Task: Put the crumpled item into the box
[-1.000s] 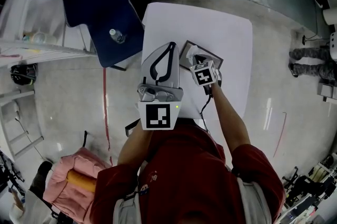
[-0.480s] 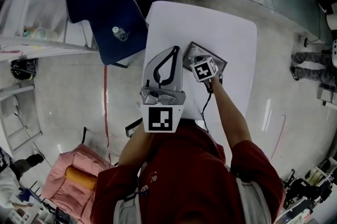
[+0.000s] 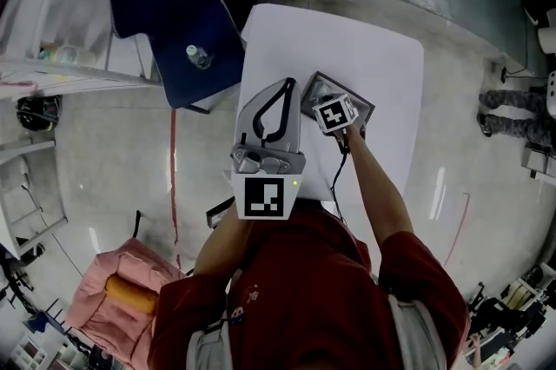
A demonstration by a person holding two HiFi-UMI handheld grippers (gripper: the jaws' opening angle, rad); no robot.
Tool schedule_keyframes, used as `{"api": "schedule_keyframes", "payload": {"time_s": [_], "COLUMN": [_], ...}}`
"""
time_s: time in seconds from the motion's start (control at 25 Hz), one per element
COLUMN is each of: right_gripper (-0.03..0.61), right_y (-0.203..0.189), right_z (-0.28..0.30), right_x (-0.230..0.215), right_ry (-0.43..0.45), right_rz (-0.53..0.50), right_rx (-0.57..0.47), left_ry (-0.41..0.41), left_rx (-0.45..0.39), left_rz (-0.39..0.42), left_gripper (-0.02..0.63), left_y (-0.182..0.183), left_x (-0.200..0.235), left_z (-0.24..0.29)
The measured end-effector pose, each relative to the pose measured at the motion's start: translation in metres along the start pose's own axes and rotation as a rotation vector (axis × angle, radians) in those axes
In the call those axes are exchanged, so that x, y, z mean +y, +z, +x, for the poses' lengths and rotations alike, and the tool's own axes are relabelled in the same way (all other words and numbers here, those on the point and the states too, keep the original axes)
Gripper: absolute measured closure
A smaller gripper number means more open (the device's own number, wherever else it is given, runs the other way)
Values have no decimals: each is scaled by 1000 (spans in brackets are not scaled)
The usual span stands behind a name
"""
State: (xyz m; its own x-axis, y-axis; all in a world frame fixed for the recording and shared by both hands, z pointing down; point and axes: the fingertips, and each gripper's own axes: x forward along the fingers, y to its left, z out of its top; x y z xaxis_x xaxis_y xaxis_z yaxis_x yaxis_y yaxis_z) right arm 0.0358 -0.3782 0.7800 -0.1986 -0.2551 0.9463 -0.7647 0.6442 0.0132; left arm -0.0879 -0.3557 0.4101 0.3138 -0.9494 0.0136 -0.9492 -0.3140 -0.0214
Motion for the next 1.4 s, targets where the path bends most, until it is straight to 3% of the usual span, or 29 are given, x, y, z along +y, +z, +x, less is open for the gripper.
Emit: {"api": "schedule_keyframes", "payload": {"time_s": [0.08, 0.24, 0.36, 0.56, 0.84, 1.04, 1.2, 1.32, 1.4], "right_gripper": [557, 528, 508, 492, 489, 489, 491, 491, 491], "right_y": [0, -9, -21, -5, 2, 7, 9, 9, 9], "right_z": [2, 0, -5, -4, -15, -29, -46, -60, -68], "right_x": [1, 2, -2, 0, 4, 10, 15, 21, 25], "right_ry": [12, 18, -1, 21, 21, 15, 9, 14, 17], "right_rz": [11, 52, 93, 96, 100, 113, 129, 136, 137], "right_rx": [2, 41, 83, -20, -72, -117, -167, -206, -233], "left_ry": [-12, 13, 6, -15, -13, -49, -8, -45, -40], "left_rx": [15, -23, -25, -15, -26, -17, -80, -64, -97], "left_rz": [33, -31, -20, 22, -5, 74, -65, 11, -24], "left_gripper": [611, 611, 611, 611, 611, 611, 611, 611, 611], "left_y": [-1, 5, 7, 8, 12, 15, 25, 29, 35], "left_x": [-1, 2, 0, -5, -11, -15, -19, -29, -33], "left_z": [-1, -2, -2, -3, -7, -11, -15, -19, -21]}}
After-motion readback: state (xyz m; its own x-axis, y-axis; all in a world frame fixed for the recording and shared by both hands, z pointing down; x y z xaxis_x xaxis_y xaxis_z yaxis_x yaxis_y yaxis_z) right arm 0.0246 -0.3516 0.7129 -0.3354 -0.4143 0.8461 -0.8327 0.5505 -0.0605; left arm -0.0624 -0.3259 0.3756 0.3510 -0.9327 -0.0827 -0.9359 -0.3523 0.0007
